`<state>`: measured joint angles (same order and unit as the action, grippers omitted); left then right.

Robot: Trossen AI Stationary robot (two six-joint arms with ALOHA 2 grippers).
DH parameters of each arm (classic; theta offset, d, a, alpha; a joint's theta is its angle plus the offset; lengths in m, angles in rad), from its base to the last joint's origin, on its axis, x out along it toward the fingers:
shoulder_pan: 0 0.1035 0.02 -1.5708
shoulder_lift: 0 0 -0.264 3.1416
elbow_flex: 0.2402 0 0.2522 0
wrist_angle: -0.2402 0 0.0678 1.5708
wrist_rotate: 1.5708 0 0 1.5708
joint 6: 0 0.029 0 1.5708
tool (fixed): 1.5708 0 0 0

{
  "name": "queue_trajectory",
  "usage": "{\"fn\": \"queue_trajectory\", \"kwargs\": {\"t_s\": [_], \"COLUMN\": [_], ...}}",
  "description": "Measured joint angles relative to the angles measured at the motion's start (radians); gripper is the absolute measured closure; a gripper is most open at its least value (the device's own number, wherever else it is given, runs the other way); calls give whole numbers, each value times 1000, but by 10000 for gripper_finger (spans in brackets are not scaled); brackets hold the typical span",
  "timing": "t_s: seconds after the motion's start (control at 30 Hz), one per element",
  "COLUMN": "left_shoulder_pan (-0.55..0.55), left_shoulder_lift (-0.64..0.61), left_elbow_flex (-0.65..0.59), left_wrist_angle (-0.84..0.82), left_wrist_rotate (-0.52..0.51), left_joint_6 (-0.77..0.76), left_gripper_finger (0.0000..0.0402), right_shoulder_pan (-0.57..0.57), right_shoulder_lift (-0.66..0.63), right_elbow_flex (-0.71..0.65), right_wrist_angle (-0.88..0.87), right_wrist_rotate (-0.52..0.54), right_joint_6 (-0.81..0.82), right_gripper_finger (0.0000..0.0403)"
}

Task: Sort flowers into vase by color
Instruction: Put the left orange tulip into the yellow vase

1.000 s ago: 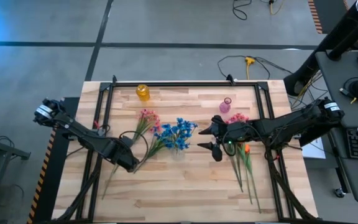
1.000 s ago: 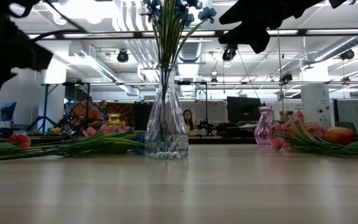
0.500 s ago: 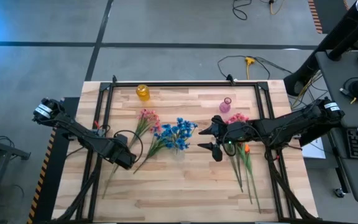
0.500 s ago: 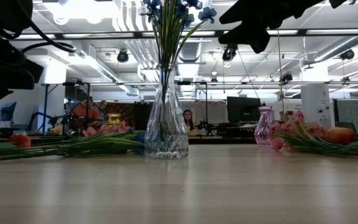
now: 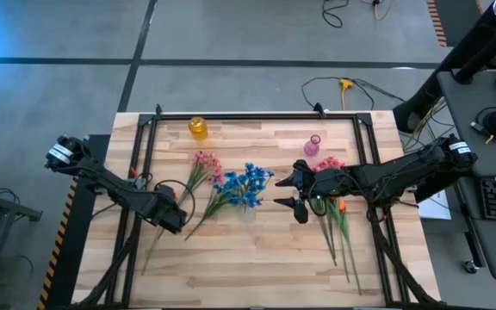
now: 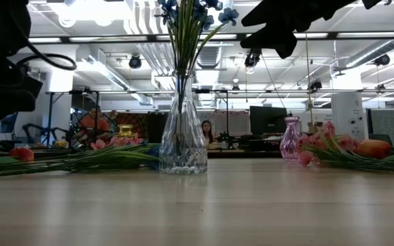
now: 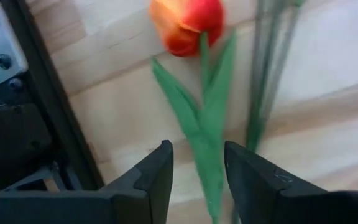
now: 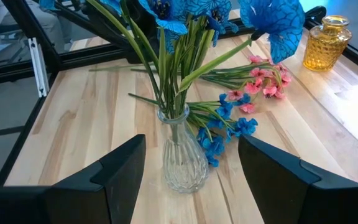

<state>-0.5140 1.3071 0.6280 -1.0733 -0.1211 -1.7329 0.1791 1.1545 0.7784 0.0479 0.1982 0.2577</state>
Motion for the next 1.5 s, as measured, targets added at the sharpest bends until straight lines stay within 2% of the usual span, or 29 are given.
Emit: {"fn": "queue_trajectory", "kwargs": {"t_s": [0.57,0.9,1.2,1.33,1.5], "left_shoulder_pan": [0,0,0,0,0], "left_shoulder_lift": [0,0,0,0,-3], "left_elbow_flex": [-67,-76,-55,11,149], "left_wrist_angle": [93,106,94,52,-77], "left_wrist_rotate": [0,0,-4,-75,-232], "left_joint_6": [-8,-8,17,60,132], "left_gripper_finger": [315,395,401,401,401], "right_shoulder_pan": [0,0,0,0,0], "right_shoulder_lift": [0,0,0,0,0], "right_elbow_flex": [0,0,0,0,0], "right_wrist_angle": [-1,0,0,0,0], "right_wrist_rotate": [0,0,0,0,0], "right_joint_6": [0,0,0,-7,-7], "right_gripper_finger": [156,159,161,159,157]}}
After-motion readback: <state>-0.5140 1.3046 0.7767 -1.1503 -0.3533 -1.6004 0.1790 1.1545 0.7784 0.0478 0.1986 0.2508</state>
